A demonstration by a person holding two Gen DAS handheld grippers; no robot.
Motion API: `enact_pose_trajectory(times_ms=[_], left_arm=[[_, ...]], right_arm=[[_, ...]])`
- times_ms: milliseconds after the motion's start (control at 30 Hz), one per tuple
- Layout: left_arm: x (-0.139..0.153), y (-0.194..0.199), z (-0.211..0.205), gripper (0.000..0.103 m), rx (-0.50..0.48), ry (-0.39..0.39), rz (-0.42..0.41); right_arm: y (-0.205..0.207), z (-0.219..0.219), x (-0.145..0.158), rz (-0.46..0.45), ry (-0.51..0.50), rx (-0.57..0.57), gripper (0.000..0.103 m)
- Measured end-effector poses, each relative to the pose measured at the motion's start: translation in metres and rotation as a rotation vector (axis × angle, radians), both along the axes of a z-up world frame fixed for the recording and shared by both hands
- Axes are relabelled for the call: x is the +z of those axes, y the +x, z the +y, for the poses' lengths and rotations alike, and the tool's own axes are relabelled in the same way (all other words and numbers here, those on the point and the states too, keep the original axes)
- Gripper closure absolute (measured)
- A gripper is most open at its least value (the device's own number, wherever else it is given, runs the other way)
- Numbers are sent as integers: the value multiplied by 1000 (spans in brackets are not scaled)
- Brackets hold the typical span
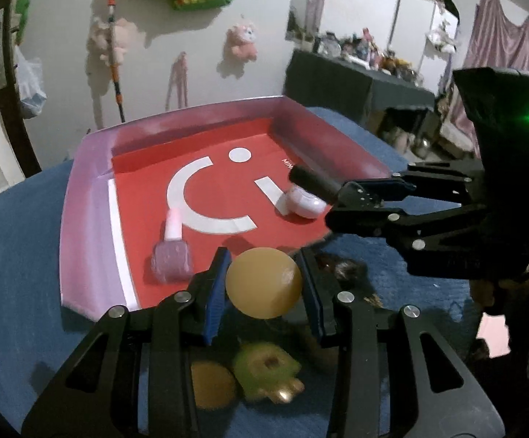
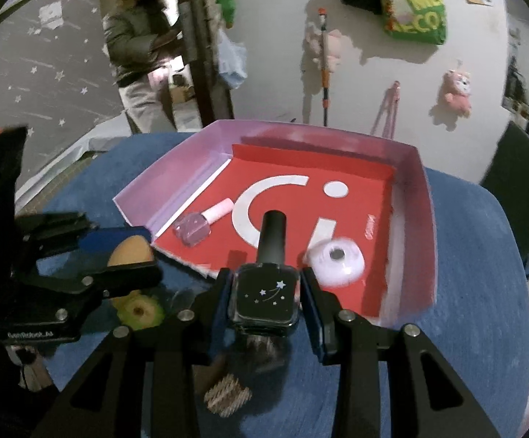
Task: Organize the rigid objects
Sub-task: 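Carry the tan sponge with the left tool while the right tool carries the black polish into the tray, then lower and open the left tool releasing the sponge while the right tool releases the black polish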
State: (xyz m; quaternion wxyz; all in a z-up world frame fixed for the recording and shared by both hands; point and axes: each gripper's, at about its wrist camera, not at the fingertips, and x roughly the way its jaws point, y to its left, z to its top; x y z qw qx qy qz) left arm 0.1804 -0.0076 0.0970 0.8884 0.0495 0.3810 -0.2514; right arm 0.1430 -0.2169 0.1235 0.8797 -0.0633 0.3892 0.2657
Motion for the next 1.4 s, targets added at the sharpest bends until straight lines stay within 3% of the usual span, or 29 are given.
enact_pose_trajectory(times_ms=[367,700,1033,1400], left_arm=[[-20,59,-15,68,-146,123,125],[-38,81,-25,68,-249,185,213],[-47,91,-31,68,-322,255,255],[-47,92,-26,67,-357,268,251]], right_arm=[[60,26,-20,102,-101,163,63],[80,39,-40,156,-210,270,63],[93,48,-48,191,-274,356,63],[104,51,-56,262,-248,387,63]])
